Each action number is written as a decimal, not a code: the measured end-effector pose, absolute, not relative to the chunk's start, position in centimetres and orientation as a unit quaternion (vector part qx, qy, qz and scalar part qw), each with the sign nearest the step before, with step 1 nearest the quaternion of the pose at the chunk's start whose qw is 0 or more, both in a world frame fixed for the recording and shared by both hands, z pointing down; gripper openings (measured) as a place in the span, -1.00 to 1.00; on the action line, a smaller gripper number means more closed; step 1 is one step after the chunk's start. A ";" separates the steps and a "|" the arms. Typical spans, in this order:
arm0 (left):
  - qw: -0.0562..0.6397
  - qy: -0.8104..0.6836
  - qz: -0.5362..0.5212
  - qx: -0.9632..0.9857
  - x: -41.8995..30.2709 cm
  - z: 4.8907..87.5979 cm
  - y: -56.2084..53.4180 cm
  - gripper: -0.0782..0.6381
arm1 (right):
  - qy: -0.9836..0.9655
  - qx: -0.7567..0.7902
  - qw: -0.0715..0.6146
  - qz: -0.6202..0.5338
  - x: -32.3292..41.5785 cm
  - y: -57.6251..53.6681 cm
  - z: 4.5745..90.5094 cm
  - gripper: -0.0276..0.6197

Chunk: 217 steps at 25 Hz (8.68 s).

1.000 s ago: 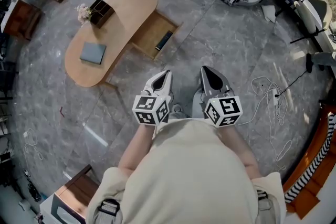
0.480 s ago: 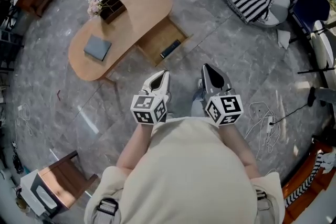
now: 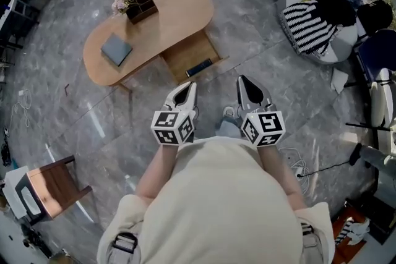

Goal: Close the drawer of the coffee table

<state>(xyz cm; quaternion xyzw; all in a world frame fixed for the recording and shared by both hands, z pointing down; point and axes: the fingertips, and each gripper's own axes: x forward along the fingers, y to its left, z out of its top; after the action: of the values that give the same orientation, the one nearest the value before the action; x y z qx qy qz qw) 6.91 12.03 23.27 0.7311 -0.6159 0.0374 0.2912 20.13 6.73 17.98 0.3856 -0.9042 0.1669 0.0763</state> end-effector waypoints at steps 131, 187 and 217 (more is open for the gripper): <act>0.545 -0.634 0.285 0.468 -7.5 81.9 9.8 0.11 | -0.777 0.115 0.609 0.110 15.1 -15.8 81.3 -0.24; 0.511 -0.641 0.295 0.491 -11.5 76.4 6.4 0.03 | -0.771 0.115 0.617 0.106 11.6 -19.1 76.6 -0.23; 0.486 -0.660 0.295 0.491 -16.6 76.6 1.5 0.03 | -0.782 0.121 0.604 0.092 6.5 -24.0 76.9 -0.22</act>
<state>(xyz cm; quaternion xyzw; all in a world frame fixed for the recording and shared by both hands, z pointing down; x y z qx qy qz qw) -16.58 1.52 76.64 0.4908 -0.6598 0.2955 0.4863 6.49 -24.03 76.88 0.1212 -0.7822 0.0920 0.6042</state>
